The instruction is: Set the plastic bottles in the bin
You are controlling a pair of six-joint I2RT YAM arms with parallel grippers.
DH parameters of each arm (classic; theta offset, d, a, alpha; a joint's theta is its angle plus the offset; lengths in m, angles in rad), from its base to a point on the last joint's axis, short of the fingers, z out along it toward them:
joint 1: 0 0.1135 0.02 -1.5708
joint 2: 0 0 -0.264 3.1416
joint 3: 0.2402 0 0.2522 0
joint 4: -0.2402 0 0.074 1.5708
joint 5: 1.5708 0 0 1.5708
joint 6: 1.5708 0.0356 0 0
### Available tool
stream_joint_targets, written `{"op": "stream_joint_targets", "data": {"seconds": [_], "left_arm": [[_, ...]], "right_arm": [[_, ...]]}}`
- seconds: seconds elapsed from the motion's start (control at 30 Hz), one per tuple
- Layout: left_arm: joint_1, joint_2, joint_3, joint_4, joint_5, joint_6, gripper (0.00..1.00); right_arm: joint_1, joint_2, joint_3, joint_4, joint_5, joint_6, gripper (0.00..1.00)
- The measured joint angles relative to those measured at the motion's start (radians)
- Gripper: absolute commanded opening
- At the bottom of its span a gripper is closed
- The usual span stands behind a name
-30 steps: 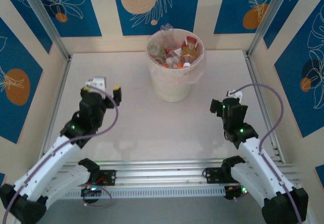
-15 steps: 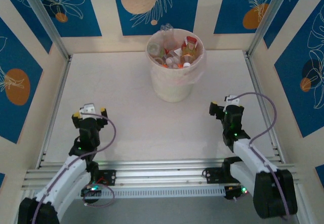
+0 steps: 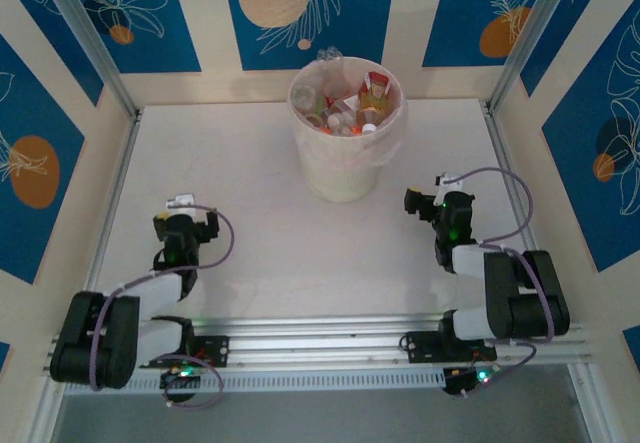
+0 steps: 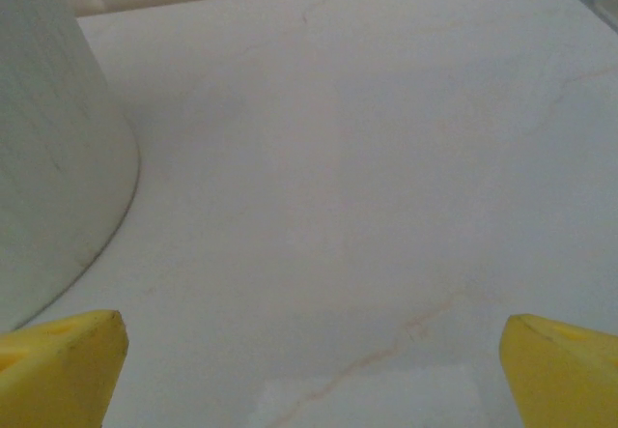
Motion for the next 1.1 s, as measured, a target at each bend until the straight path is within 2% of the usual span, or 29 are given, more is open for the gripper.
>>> {"op": "stream_joint_targets", "data": {"seconds": [0.17,0.27,0.47,1.1], "left_arm": [[0.024,0.100,0.054,0.076,0.056,0.006,1.00],[0.030,0.194,0.074,0.164,0.090,0.006,1.00],[0.030,0.328,0.128,0.176,0.153,0.015,1.00],[0.030,0.332,0.153,0.180,0.183,0.033,0.99]], "right_arm": [[-0.001,0.108,0.014,0.056,-0.050,0.000,0.99],[-0.005,0.109,0.021,0.056,-0.061,0.000,0.99],[-0.005,0.109,0.041,0.061,-0.061,0.000,0.99],[0.002,0.109,0.041,0.061,-0.061,0.000,0.99]]}}
